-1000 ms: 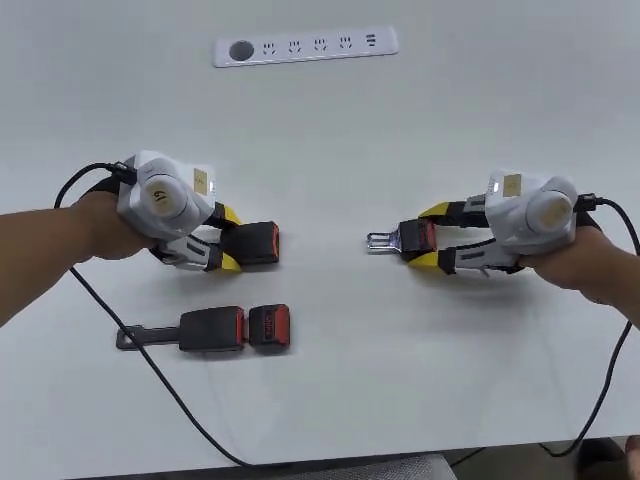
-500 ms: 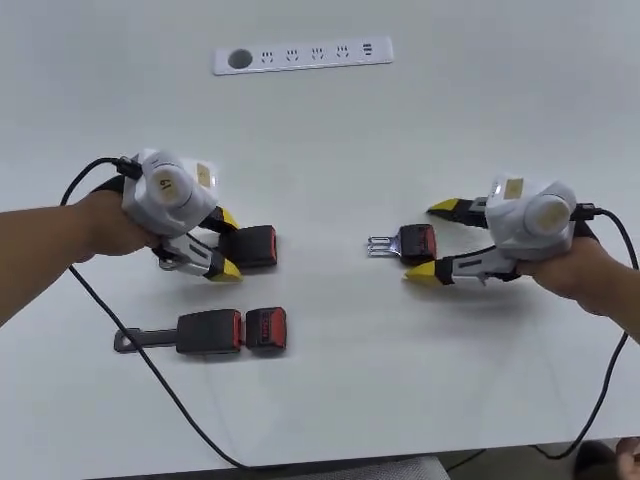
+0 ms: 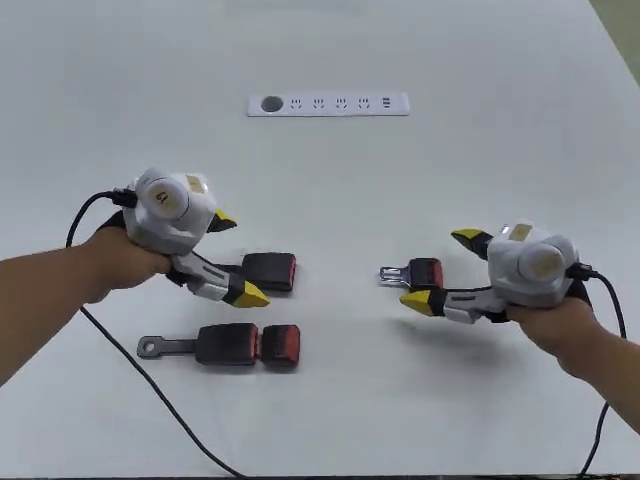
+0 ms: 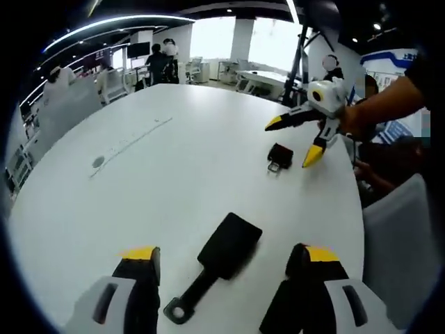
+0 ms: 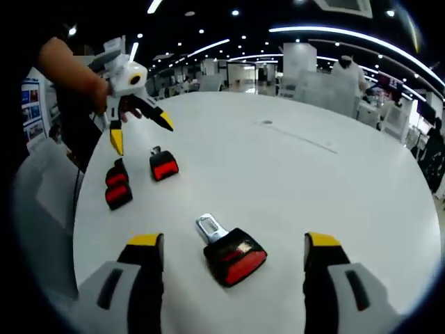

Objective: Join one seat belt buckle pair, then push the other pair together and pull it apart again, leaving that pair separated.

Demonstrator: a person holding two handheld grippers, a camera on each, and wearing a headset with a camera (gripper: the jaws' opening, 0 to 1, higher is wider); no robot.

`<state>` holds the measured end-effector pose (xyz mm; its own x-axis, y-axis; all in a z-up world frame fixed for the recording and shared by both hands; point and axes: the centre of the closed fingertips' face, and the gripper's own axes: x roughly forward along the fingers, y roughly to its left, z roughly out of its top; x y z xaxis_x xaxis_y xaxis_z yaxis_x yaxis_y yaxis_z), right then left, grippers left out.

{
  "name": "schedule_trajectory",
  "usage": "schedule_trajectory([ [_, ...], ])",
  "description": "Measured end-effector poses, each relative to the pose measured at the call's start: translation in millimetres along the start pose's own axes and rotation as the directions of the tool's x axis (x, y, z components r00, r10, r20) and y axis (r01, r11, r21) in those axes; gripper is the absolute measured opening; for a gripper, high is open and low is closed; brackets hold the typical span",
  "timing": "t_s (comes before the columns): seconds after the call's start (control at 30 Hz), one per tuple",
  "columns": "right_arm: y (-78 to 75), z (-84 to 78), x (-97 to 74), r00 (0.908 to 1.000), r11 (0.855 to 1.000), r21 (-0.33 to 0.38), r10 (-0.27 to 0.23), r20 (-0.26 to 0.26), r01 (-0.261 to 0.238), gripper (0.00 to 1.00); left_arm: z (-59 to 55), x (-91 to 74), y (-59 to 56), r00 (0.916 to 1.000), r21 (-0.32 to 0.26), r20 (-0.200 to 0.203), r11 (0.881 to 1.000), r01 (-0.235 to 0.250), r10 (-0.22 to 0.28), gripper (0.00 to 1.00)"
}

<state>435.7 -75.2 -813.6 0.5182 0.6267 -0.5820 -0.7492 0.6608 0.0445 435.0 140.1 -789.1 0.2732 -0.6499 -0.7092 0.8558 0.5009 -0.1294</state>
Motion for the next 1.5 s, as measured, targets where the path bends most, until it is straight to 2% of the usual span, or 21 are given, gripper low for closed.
schedule_trajectory([
  [0.1,6.9,-0.2,-1.7,0.9998,1.000,-0.005,-0.018,0.009,0.018,0.86,-9.7,-16.2,-1.5,0.9992,-0.017,0.013,0.999,-0.038,0.038,0.89],
  [0.23,18.4,0.0,-4.5,0.9998,0.999,-0.045,-0.022,0.003,0.022,0.88,-7.8,-39.3,-8.3,0.9930,-0.039,0.087,0.996,-0.076,0.079,0.94],
  [0.3,29.5,1.9,-8.8,1.0000,0.997,-0.071,-0.009,0.001,0.009,0.89,-7.7,-50.0,-15.3,0.9899,-0.050,0.113,0.996,-0.080,0.085,0.97],
  [0.4,40.4,6.8,-16.3,0.9999,0.996,-0.094,-0.003,0.011,0.004,0.90,-9.3,-63.6,-25.0,0.9818,-0.038,0.155,0.994,-0.105,0.110,0.98],
  [0.57,58.3,11.2,-28.9,0.9999,0.992,-0.127,-0.001,0.015,0.003,0.92,-26.7,-75.2,-44.4,0.9836,0.004,0.146,0.994,-0.108,0.106,0.99],
  [0.67,65.6,11.4,-35.8,0.9999,0.989,-0.148,-0.012,0.011,0.013,0.92,-30.2,-83.6,-52.7,0.9775,-0.008,0.177,0.993,-0.115,0.115,1.00],
  [0.77,71.9,11.6,-41.7,0.9996,0.988,-0.154,-0.023,0.016,0.025,0.93,-35.9,-89.5,-57.6,0.9740,-0.013,0.190,0.992,-0.123,0.124,1.00],
  [0.87,79.1,11.9,-46.0,0.9994,0.985,-0.167,-0.029,0.021,0.032,0.94,-43.3,-94.4,-60.6,0.9744,-0.008,0.188,0.992,-0.124,0.123,1.00],
  [1.07,93.6,7.8,-51.1,0.9993,0.982,-0.186,-0.035,0.013,0.037,0.95,-47.0,-105.2,-63.9,0.9693,-0.010,0.207,0.991,-0.133,0.133,1.00],
  [1.13,96.7,7.6,-52.3,0.9990,0.982,-0.184,-0.040,0.021,0.043,0.95,-47.0,-109.7,-63.8,0.9646,-0.021,0.221,0.990,-0.143,0.144,1.00],
  [1.17,99.2,7.5,-53.4,0.9988,0.983,-0.176,-0.043,0.023,0.047,0.95,-45.1,-112.7,-64.2,0.9576,-0.042,0.244,0.988,-0.148,0.153,1.00],
  [1.2,100.7,7.0,-53.9,0.9987,0.984,-0.172,-0.045,0.025,0.049,0.95,-45.8,-114.2,-64.8,0.9557,-0.045,0.249,0.988,-0.150,0.157,1.00],
  [1.33,104.4,3.1,-55.7,0.9981,0.986,-0.159,-0.056,0.025,0.059,0.95,-58.1,-115.7,-66.3,0.9565,-0.053,0.240,0.986,-0.158,0.166,1.00],
  [1.5,104.6,-0.5,-57.8,0.9974,0.989,-0.134,-0.068,0.026,0.071,0.95,-62.7,-119.0,-62.6,0.9516,-0.078,0.251,0.984,-0.163,0.177,1.00],
])
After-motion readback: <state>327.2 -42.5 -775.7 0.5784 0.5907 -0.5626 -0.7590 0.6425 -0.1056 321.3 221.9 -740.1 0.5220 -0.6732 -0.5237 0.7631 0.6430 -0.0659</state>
